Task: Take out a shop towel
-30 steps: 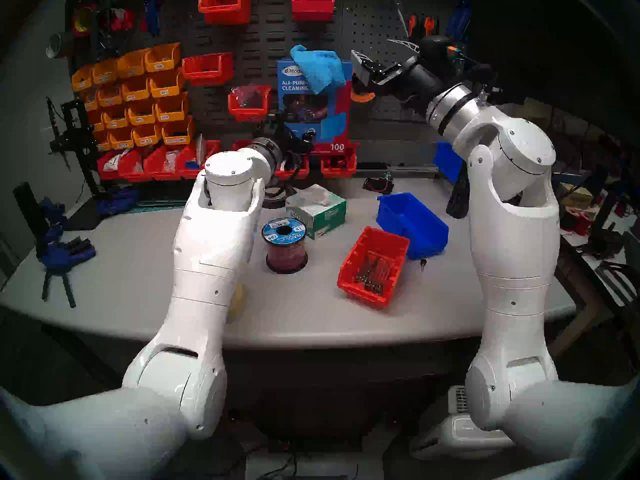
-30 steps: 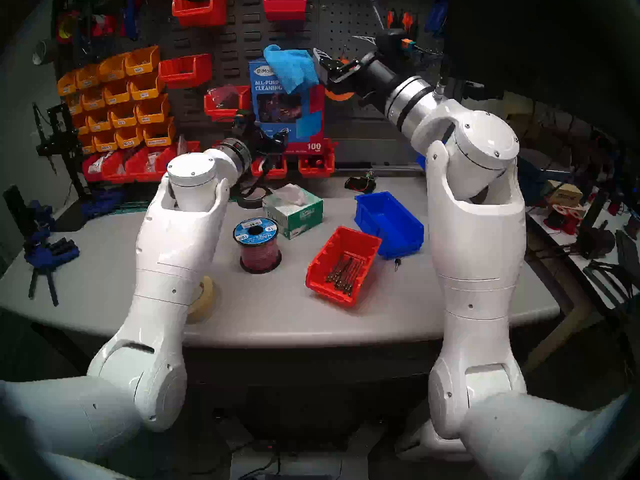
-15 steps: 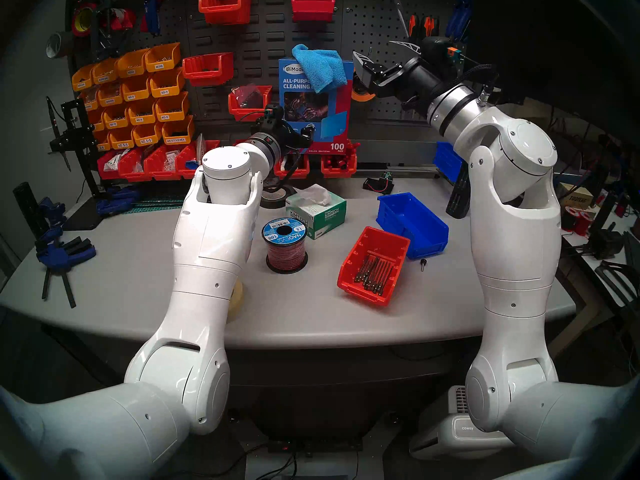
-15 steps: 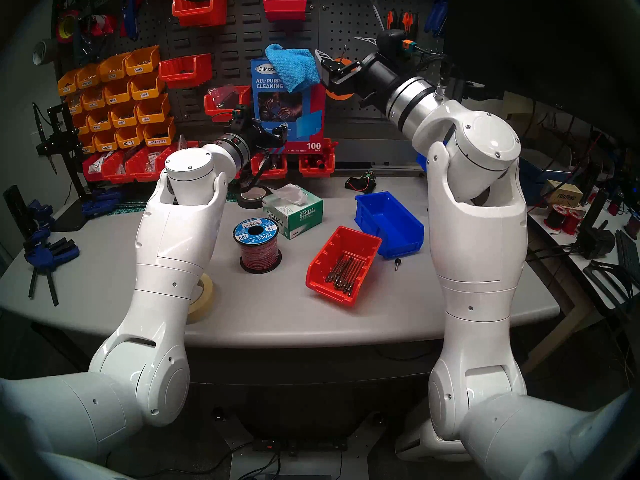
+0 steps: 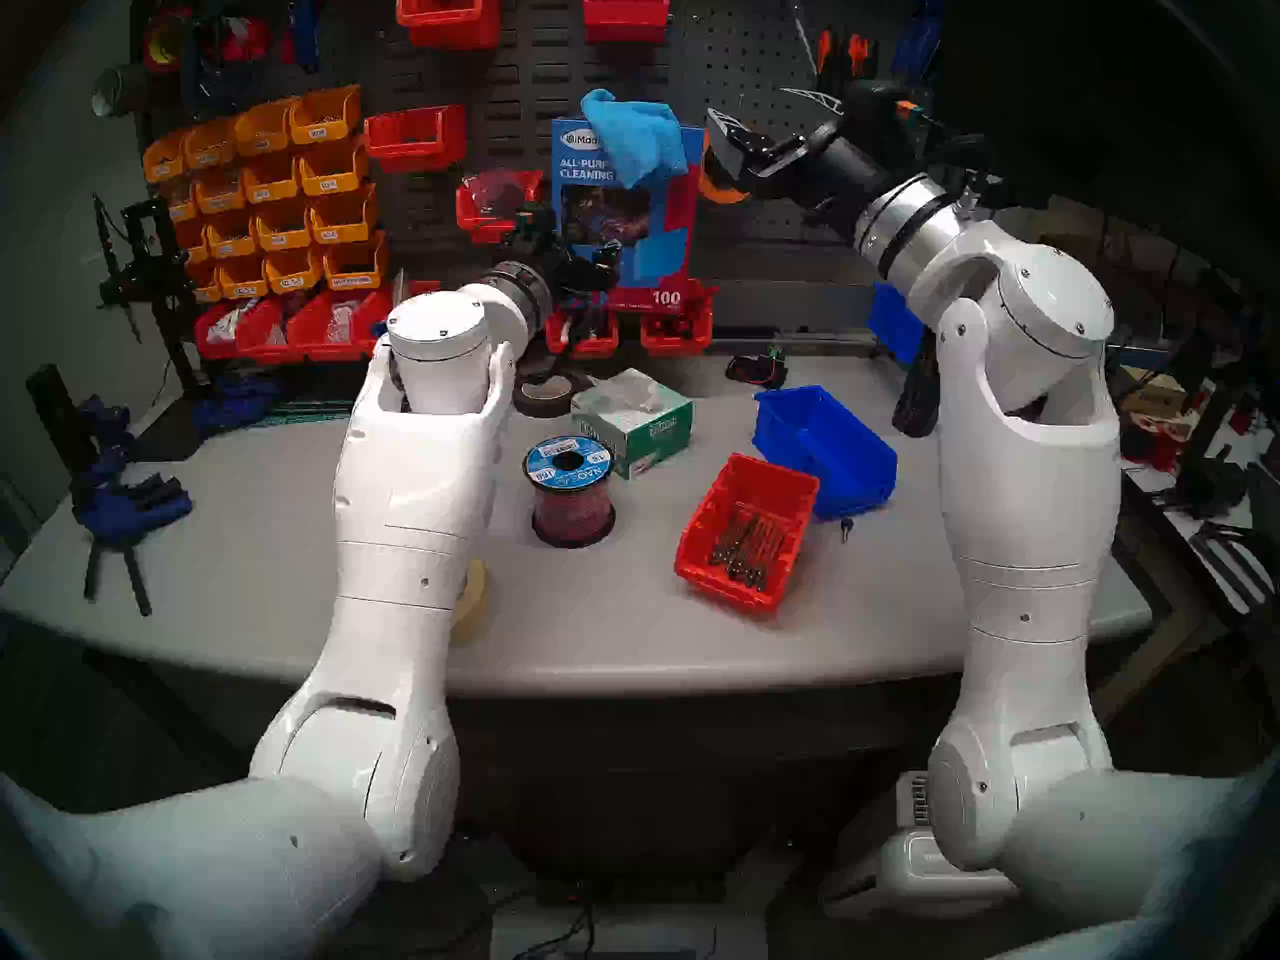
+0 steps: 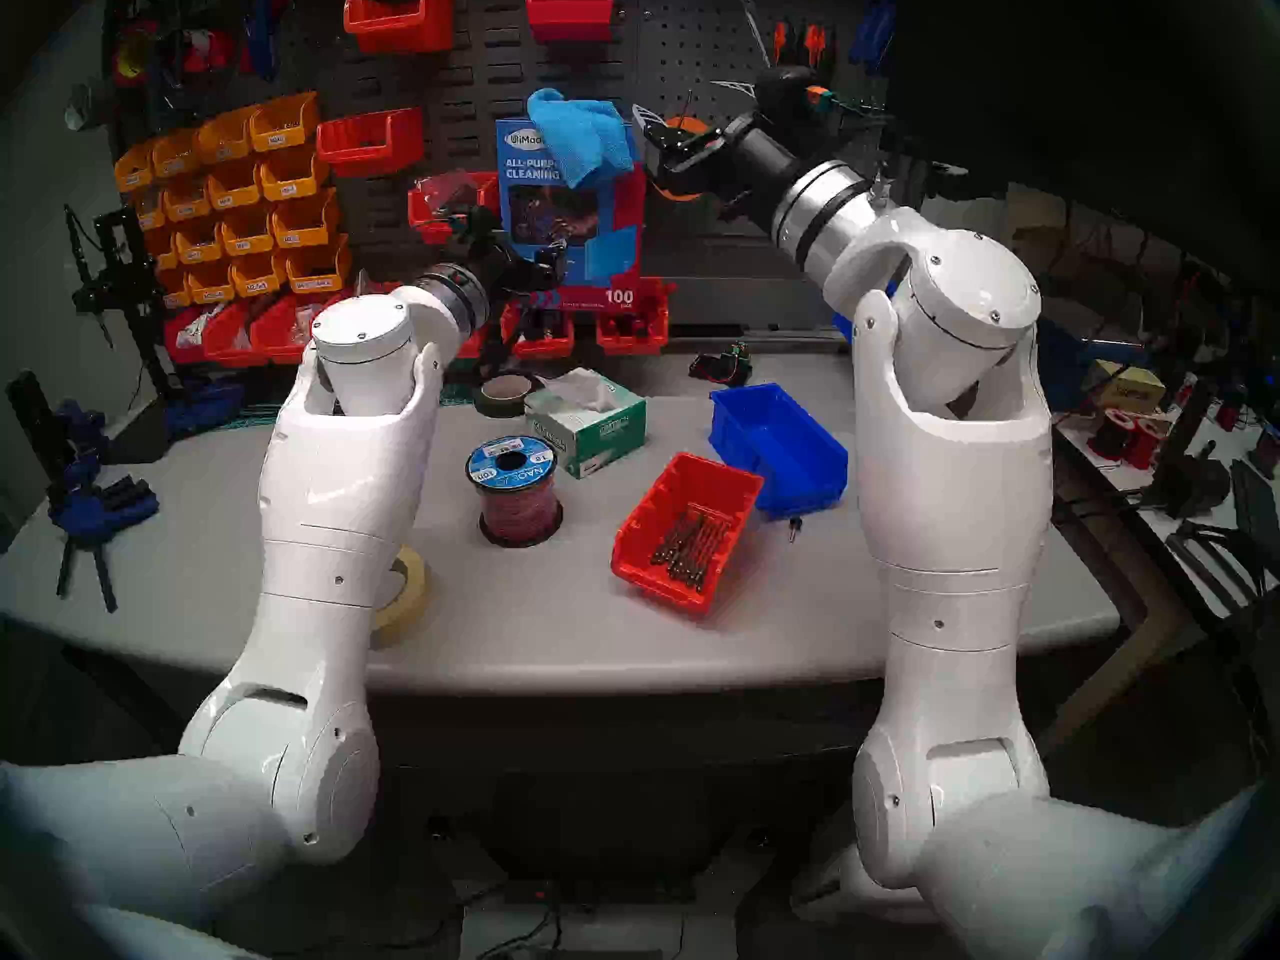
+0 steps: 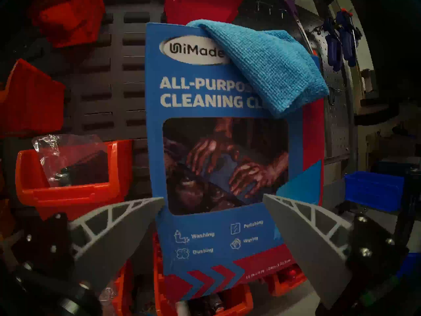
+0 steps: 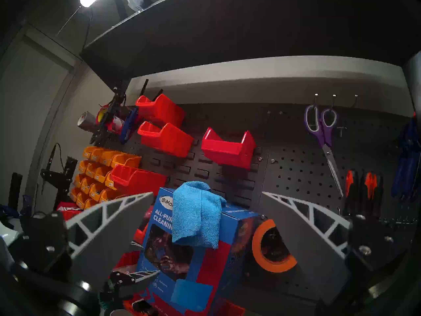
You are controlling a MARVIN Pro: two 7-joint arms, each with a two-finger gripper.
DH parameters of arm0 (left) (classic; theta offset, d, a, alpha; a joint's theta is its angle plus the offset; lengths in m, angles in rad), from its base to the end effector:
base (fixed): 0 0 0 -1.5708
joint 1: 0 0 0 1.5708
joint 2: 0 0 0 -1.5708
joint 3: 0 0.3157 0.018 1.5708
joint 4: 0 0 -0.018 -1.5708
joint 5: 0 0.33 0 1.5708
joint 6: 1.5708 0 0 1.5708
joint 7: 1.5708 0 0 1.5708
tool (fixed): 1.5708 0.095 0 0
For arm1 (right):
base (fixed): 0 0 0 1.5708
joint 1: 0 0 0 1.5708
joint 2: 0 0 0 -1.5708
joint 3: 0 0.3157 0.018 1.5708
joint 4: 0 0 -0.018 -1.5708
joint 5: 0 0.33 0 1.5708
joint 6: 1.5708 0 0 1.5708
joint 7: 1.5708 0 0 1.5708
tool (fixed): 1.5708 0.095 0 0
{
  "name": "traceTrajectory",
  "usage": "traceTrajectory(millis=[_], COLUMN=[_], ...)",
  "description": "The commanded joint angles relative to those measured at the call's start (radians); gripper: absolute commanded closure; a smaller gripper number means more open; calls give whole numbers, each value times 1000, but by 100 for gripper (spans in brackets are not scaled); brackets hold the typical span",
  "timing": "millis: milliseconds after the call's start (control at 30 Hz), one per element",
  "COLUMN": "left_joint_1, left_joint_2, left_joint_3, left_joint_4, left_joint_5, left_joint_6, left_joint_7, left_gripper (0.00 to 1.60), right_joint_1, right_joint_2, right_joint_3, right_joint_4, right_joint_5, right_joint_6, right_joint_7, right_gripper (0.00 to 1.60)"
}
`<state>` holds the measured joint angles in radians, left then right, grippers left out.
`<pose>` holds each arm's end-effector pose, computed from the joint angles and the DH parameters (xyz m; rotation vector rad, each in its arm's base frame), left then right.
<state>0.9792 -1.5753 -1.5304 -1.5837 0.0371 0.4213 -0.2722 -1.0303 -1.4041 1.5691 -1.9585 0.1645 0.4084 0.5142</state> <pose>0.5620 -0.0432 -0.0639 1.9011 -0.3831 2.2730 0.4583 0.0180 0.0328 -1.4033 -0.7229 -2.3933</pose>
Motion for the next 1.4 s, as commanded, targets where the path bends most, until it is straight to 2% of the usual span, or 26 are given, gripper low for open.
traceTrajectory(millis=[0, 167, 467, 1000, 1367], left_joint_1=[6, 33, -13, -41, -31], left_joint_2=[29, 35, 32, 18, 13], left_joint_3=[-48, -54, -34, 35, 22], left_joint_4=[-113, -172, -131, -41, -39], left_joint_5=[-11, -17, -39, -16, -2], left_joint_6=[-5, 38, 73, 32, 13], left_joint_7=[-1, -9, -50, -46, -9], left_gripper=[0, 0, 0, 0, 0], right_joint_1=[23, 34, 27, -23, -30], right_joint_2=[-5, -10, -12, 1, 5], right_joint_3=[3, -3, 4, 42, 52], right_joint_4=[-18, 0, -3, -49, -43], right_joint_5=[3, 5, 5, 2, 2], right_joint_6=[-2, -9, -19, -1, -3], right_joint_7=[-2, 2, -1, -7, -13], right_gripper=[0, 0, 0, 0, 0])
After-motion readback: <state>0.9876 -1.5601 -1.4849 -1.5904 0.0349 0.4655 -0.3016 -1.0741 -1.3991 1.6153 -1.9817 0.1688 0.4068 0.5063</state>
